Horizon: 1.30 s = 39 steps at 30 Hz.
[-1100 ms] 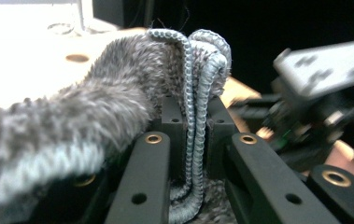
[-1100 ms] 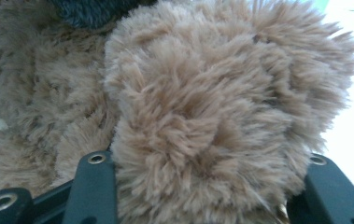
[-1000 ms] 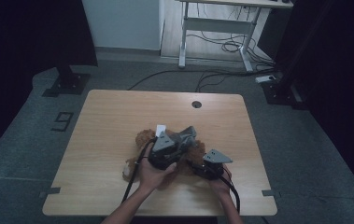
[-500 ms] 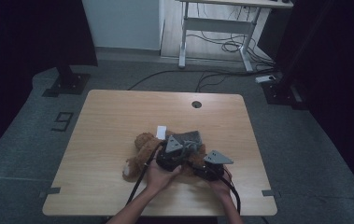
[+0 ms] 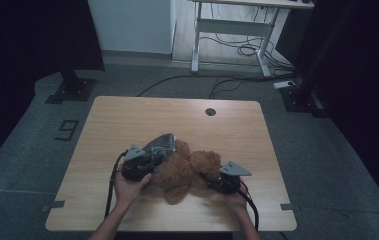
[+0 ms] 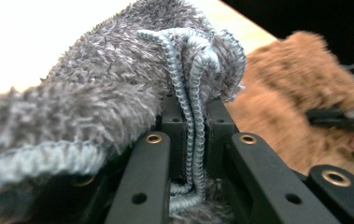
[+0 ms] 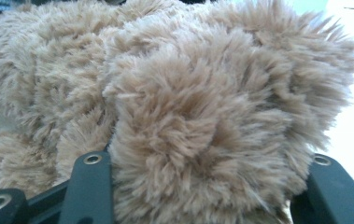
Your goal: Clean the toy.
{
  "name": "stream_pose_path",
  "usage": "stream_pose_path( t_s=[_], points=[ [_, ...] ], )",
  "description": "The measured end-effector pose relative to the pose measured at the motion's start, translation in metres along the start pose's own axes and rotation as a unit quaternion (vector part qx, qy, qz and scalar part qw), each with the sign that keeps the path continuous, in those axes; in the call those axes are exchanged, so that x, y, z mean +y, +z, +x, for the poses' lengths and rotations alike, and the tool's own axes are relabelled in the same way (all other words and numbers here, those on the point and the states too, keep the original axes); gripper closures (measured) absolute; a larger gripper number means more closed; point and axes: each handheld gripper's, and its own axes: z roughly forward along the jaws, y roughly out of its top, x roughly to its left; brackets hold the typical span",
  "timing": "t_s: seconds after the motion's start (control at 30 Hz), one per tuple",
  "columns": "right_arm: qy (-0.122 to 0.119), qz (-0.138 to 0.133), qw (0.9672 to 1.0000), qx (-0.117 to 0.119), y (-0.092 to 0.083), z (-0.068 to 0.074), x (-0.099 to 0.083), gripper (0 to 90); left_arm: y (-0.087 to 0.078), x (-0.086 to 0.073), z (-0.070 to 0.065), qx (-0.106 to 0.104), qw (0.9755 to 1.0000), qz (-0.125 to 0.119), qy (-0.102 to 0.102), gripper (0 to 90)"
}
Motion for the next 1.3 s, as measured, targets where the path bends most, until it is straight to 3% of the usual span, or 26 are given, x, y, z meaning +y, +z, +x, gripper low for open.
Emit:
stream_pose_path(
  t_s=[0.07, 0.13, 0.2, 0.23, 0.27, 0.43, 0.53, 0.7, 0.77, 0.9, 1.0, 1.13, 1.2, 1.3],
  points=[
    [0.002, 0.000, 1.0000, 0.000, 0.000, 0.000, 0.000, 44.5, -0.003, -0.010, 0.013, 0.026, 0.9995, 0.018, -0.008, 81.5],
    [0.006, 0.000, 1.0000, 0.000, 0.000, -0.001, -0.001, 44.5, 0.002, -0.028, 0.031, 0.026, 0.9975, 0.055, -0.036, 81.5],
    [0.009, -0.001, 1.0000, 0.001, 0.000, -0.002, -0.001, 44.5, 0.004, -0.041, 0.041, 0.018, 0.9967, 0.056, -0.057, 81.4],
    [0.009, -0.001, 1.0000, 0.001, 0.000, -0.002, -0.001, 44.5, 0.003, -0.045, 0.047, 0.010, 0.9961, 0.043, -0.076, 81.4],
    [0.009, -0.001, 1.0000, 0.001, 0.000, -0.002, -0.002, 44.5, 0.002, -0.045, 0.048, 0.008, 0.9960, 0.043, -0.078, 81.4],
    [0.009, -0.002, 1.0000, 0.001, 0.000, -0.002, -0.002, 44.5, -0.002, -0.031, 0.040, 0.018, 0.9979, 0.040, -0.048, 81.4],
    [0.008, -0.002, 1.0000, 0.002, 0.000, -0.002, -0.002, 44.4, -0.009, -0.016, 0.033, 0.020, 0.9991, 0.015, -0.034, 81.3],
    [0.002, -0.004, 1.0000, 0.004, 0.000, -0.002, -0.002, 44.3, -0.012, 0.020, 0.006, 0.001, 0.9999, -0.016, 0.000, 81.3],
    [0.001, -0.004, 1.0000, 0.003, 0.000, -0.002, -0.002, 44.3, -0.005, 0.037, -0.013, -0.014, 0.9995, -0.020, 0.020, 81.3],
    [-0.001, -0.005, 1.0000, 0.001, 0.000, -0.001, -0.002, 44.3, 0.017, 0.060, -0.051, -0.052, 0.9974, -0.015, 0.048, 81.3],
    [-0.004, -0.003, 1.0000, 0.001, 0.000, -0.001, -0.001, 44.3, 0.044, 0.073, -0.089, -0.080, 0.9935, 0.002, 0.080, 81.3],
    [-0.008, -0.004, 1.0000, 0.000, 0.000, 0.000, -0.001, 44.3, 0.078, 0.079, -0.133, -0.096, 0.9879, 0.030, 0.118, 81.2],
    [-0.008, -0.004, 1.0000, 0.001, 0.000, 0.000, -0.001, 44.3, 0.093, 0.075, -0.144, -0.095, 0.9863, 0.053, 0.124, 81.0],
    [-0.008, -0.003, 1.0000, -0.001, -0.001, 0.000, -0.001, 44.3, 0.110, 0.061, -0.144, -0.079, 0.9858, 0.074, 0.129, 80.8]
  ],
)
